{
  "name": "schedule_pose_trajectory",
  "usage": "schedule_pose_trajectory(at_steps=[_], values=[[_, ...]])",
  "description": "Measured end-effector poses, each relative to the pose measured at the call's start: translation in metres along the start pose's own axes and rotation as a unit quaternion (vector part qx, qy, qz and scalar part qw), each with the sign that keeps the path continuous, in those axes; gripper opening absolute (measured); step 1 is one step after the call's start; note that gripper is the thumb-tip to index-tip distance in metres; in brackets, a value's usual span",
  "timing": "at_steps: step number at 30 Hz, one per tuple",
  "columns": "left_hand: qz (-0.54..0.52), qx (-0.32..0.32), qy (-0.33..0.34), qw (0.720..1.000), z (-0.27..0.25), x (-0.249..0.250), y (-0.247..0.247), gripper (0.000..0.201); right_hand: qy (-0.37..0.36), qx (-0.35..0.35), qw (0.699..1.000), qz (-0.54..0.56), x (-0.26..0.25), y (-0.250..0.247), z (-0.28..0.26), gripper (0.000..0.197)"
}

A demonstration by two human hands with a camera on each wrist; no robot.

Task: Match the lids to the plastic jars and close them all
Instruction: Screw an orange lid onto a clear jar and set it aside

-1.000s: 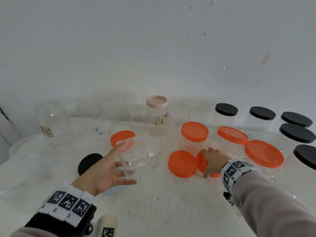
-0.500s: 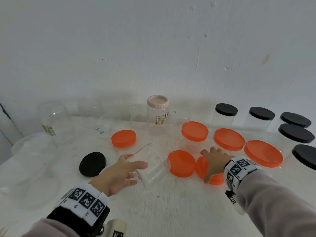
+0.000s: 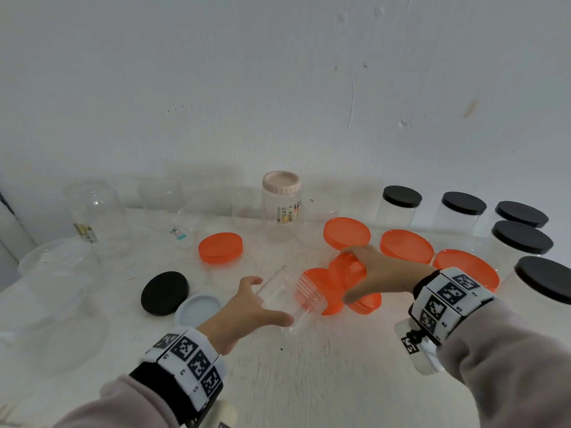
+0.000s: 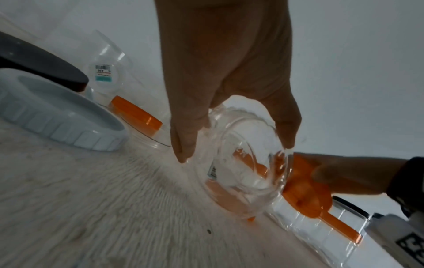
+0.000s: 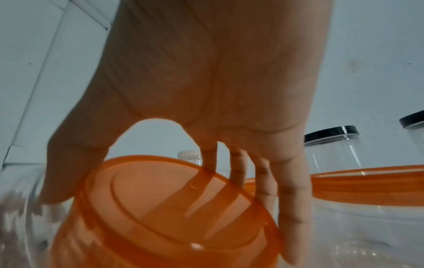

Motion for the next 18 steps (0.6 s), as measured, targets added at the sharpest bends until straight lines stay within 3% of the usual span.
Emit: schedule_pose_trajectory(at_steps=[8,14,18], values=[[0.098,-0.022,0.068,0.993,0.009,-0.006,0.002,0.112,-0.044,-0.007,0.999,0.01,-0.028,-0.001,-0.005,0.108],[0.201,-0.058,0.115,0.971,0.012,-0.012,-0.002,0.112,-0.064,-0.016,0.998,-0.009,-0.051,-0.002,-0.007,0.111],[0.153,-0.103,0.175,0.967,0.004,-0.004,0.009,0.095,-0.091,-0.023,0.995,-0.04,-0.072,0.001,-0.006,0.112]])
Point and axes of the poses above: each hand's wrist, its own z-axis towards the middle knuckle, its own y-axis out of the palm, x = y × z, the point moved 5 cm from there along z, towards the middle knuckle, and after that the axes turned 11 degrees about x, right-handed, at the moved point
